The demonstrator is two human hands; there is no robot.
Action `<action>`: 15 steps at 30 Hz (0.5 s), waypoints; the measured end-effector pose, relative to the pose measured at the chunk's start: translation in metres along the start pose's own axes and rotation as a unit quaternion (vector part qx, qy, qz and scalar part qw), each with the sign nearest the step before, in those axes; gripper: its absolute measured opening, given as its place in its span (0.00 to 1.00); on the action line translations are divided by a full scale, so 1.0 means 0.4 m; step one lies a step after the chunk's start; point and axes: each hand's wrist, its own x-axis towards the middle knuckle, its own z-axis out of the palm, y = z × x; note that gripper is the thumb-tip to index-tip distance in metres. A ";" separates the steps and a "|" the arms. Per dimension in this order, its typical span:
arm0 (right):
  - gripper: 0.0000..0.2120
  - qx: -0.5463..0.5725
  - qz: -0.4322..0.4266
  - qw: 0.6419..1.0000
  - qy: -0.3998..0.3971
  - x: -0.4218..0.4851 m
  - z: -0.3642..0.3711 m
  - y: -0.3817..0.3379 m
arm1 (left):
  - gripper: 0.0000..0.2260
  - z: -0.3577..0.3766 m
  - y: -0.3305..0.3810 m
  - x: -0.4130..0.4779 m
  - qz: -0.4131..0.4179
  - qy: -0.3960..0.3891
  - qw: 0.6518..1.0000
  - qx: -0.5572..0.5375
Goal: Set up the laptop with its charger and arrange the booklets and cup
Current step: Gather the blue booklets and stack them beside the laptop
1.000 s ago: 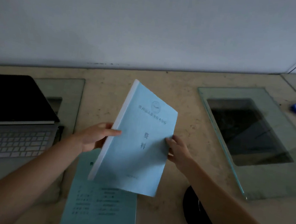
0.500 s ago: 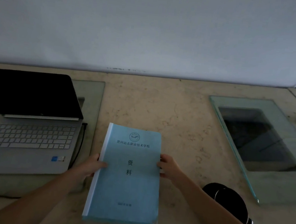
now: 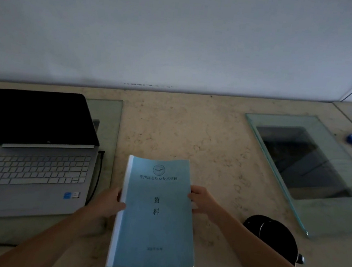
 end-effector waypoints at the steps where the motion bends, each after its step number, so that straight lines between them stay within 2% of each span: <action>1: 0.16 -0.015 0.002 1.000 0.003 0.003 0.003 0.002 | 0.14 -0.002 -0.002 -0.004 0.002 -0.006 1.000 0.023; 4: 0.15 -0.052 0.013 0.998 0.020 0.018 0.006 0.004 | 0.10 -0.006 -0.003 -0.015 0.000 -0.027 0.996 0.081; 10: 0.11 -0.100 0.019 0.993 0.059 0.036 0.008 -0.008 | 0.13 -0.008 0.010 -0.013 0.028 -0.019 0.999 0.018; 15: 0.09 -0.026 0.037 0.998 0.045 0.033 0.012 -0.011 | 0.13 0.005 0.013 -0.015 0.035 -0.005 0.999 -0.026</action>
